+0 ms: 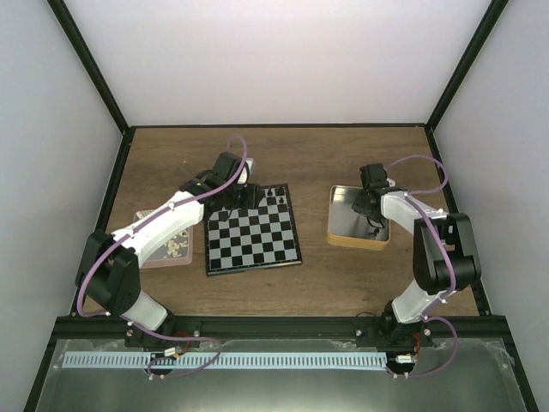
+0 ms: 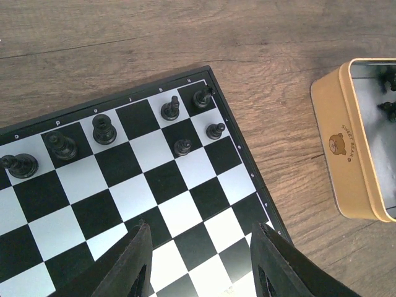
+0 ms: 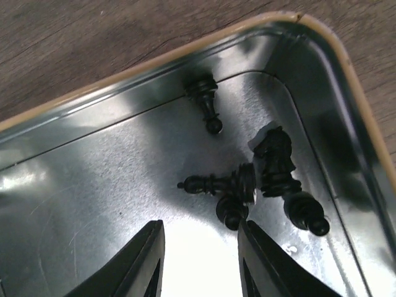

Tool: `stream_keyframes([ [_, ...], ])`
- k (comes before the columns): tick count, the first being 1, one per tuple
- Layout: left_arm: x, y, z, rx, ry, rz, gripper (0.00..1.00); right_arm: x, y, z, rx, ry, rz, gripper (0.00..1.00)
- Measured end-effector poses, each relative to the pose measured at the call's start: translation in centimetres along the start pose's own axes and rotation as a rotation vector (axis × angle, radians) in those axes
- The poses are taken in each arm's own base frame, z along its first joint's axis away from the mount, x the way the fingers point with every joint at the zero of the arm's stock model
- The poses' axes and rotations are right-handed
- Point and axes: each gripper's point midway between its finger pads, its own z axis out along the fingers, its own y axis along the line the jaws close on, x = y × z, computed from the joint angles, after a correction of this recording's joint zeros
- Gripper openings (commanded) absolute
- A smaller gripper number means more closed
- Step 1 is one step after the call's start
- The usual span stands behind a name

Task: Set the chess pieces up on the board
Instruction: Pick up the chess piece from the storage box.

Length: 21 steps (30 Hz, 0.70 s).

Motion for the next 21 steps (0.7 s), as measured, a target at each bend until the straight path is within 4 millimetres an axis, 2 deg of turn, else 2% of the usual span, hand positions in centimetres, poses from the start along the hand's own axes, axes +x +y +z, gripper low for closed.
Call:
stream_keyframes([
  [7,0.0,0.1,0.0,-0.005,-0.002,0.0,0.46,-0.1,-0.9,1.2,0.031,0.008,0.015,0.3],
  [21,-0.6,0.1,-0.9,-0.013,-0.029,0.001,0.47,-0.4,-1.6,2.2,0.075,-0.01,-0.016,0.07],
])
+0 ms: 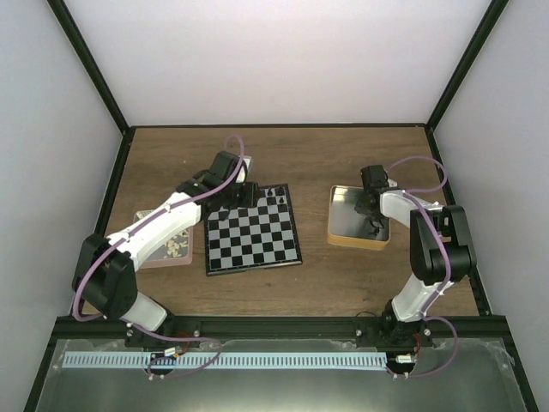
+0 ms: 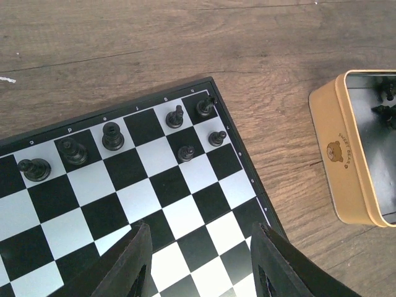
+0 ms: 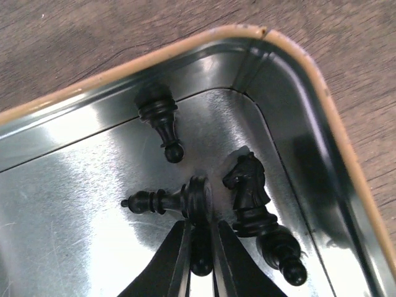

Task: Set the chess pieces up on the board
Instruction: Pick up the chess piece from the storage box, then place the chess piece on the chessboard.

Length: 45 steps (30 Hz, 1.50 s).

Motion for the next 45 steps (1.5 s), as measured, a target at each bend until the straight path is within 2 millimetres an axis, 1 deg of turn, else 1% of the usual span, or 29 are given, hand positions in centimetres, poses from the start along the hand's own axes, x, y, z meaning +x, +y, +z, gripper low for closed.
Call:
stream_keyframes([
  [4,-0.2,0.0,-0.3,-0.004,-0.012,-0.002,0.46,-0.2,-0.1,-0.1,0.006,-0.008,-0.011,0.04],
  [7,-0.5,0.1,-0.7,-0.009,-0.027,-0.006,0.46,-0.5,-0.1,-0.9,-0.003,-0.021,-0.019,0.04],
  [10,-1.1,0.2,-1.5,-0.021,-0.055,-0.015,0.46,-1.0,0.5,-2.4,-0.029,-0.046,-0.026,0.04],
  [14,-2.5,0.9,-3.6,-0.057,-0.154,-0.048,0.5,-1.2,2.1,-5.1,-0.09,-0.077,-0.053,0.04],
  [16,-2.9,1.6,-4.9,-0.077,-0.207,-0.072,0.53,-1.2,3.8,-6.7,-0.136,-0.094,-0.082,0.05],
  [19,-3.6,2.8,-7.1,-0.11,-0.299,-0.115,0.55,-0.6,7.2,-9.1,-0.224,-0.116,-0.136,0.05],
  [22,-4.2,3.9,-9.1,-0.138,-0.386,-0.157,0.56,0.9,11.6,-11.6,-0.324,-0.123,-0.208,0.05],
  [24,-4.5,4.4,-10.3,-0.15,-0.431,-0.177,0.58,2.0,14.2,-12.7,-0.374,-0.116,-0.249,0.05],
  [25,-4.6,4.6,-10.9,-0.157,-0.457,-0.189,0.61,2.7,15.9,-13.2,-0.399,-0.114,-0.276,0.05],
  [27,-4.7,5.1,-12.0,-0.17,-0.499,-0.213,0.63,4.1,18.5,-13.6,-0.43,-0.101,-0.325,0.05],
  [29,-4.7,5.8,-13.1,-0.19,-0.54,-0.242,0.64,5.9,21.7,-13.9,-0.459,-0.089,-0.386,0.05],
  [30,-4.6,6.2,-13.7,-0.2,-0.56,-0.257,0.65,6.0,22.6,-13.6,-0.462,-0.086,-0.393,0.05],
  [31,-4.7,6.4,-14.2,-0.208,-0.577,-0.266,0.66,7.8,24.4,-14.0,-0.48,-0.075,-0.442,0.05],
  [33,-4.8,6.8,-15.4,-0.22,-0.615,-0.285,0.66,9.5,26.9,-13.9,-0.495,-0.066,-0.493,0.05],
  [36,-4.9,7.3,-17.0,-0.231,-0.664,-0.308,0.67,11.3,29.4,-13.6,-0.509,-0.055,-0.55,0.05],
  [39,-4.7,7.8,-18.0,-0.247,-0.697,-0.322,0.68,12.3,31.2,-12.9,-0.506,-0.048,-0.59,0.05],
  [42,-4.4,8.3,-18.4,-0.266,-0.711,-0.33,0.7,12.5,32.1,-12.0,-0.49,-0.042,-0.61,0.05],
  [45,-4.2,8.7,-18.3,-0.283,-0.714,-0.335,0.7,12.7,32.4,-11.1,-0.465,-0.036,-0.623,0.05],
])
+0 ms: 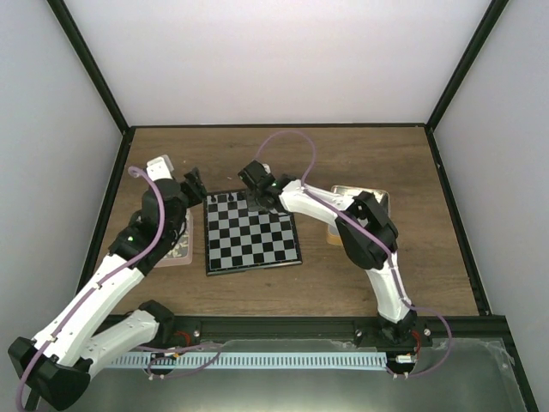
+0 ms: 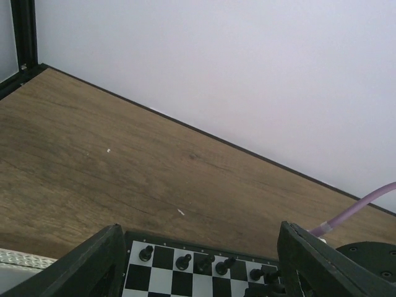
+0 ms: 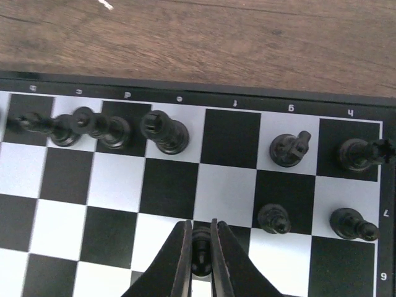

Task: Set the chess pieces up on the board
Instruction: Place the chess piece on the chessboard.

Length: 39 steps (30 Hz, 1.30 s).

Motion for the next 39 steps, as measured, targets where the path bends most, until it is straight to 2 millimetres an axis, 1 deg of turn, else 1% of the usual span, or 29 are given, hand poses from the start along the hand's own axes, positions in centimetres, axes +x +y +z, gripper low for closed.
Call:
stream_keyframes([
  [7,0.1,0.3,0.2,-0.015,-0.001,-0.002,0.7,1.1,-0.9,1.5,0.052,0.028,-0.031,0.06],
  [14,0.3,0.3,0.4,-0.019,0.005,-0.006,0.7,1.0,-0.6,2.8,0.058,0.034,-0.046,0.06],
  [22,0.3,0.3,0.4,-0.019,0.006,-0.006,0.7,-0.3,-0.4,3.2,0.08,0.012,-0.051,0.07],
  [28,0.8,0.5,0.7,-0.026,0.017,-0.003,0.7,0.0,-0.9,3.8,0.105,0.023,-0.055,0.08],
  [33,1.2,0.5,0.9,-0.027,0.029,-0.001,0.7,0.0,-1.1,3.8,0.111,0.023,-0.054,0.15],
  [39,1.3,0.6,1.0,-0.027,0.034,-0.001,0.7,0.1,-1.2,3.8,0.114,0.026,-0.055,0.17],
])
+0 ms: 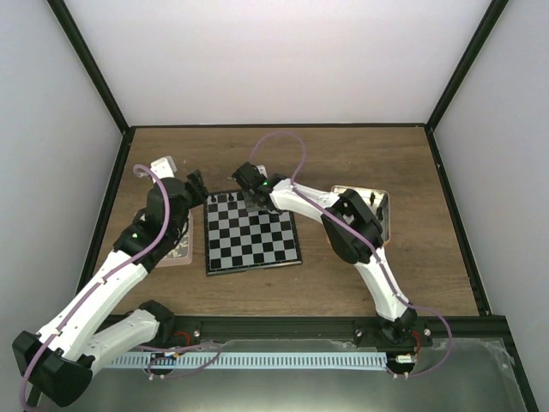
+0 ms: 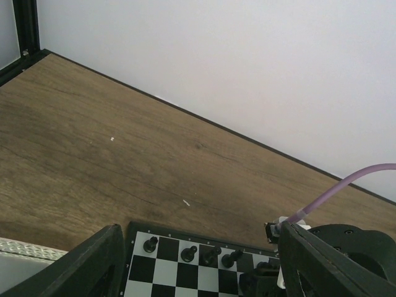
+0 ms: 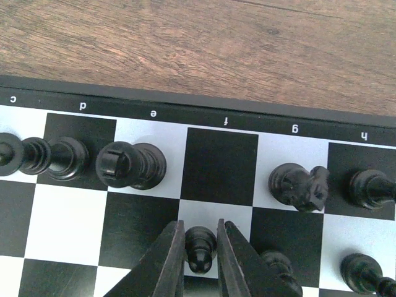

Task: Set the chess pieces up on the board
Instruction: Place the chess piece on the chessboard.

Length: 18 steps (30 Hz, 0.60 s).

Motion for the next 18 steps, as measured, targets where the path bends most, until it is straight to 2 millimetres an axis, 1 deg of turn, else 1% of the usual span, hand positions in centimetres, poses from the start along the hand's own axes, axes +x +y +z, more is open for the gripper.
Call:
stream_keyframes([
  [3,0.0,0.0,0.0,0.002,0.002,0.0,0.7,0.0,0.0,0.0,0.0,-0.001,0.0,0.2],
  [5,0.0,0.0,0.0,0.002,0.002,0.0,0.7,-0.1,0.0,-0.2,-0.001,-0.001,0.0,0.24],
  [7,0.0,0.0,0.0,0.002,0.002,0.0,0.7,-0.3,0.0,-0.6,-0.004,-0.007,0.004,0.26],
  [9,0.0,0.0,0.0,0.001,0.002,0.0,0.7,-0.8,0.0,-1.4,-0.012,-0.018,0.008,0.28],
  [12,0.0,0.0,0.0,0.001,0.001,0.0,0.7,-2.0,0.0,-3.2,-0.032,-0.052,0.023,0.3],
  [15,0.0,0.0,0.0,0.001,0.001,-0.001,0.7,-3.3,-0.7,-6.1,-0.063,-0.103,0.056,0.32],
  [17,0.0,0.0,0.0,0.0,0.0,-0.001,0.71,-3.8,-2.0,-8.3,-0.078,-0.137,0.093,0.32],
  [18,-0.1,0.1,0.0,0.0,-0.001,-0.002,0.7,-4.0,-3.0,-9.6,-0.084,-0.155,0.115,0.32],
])
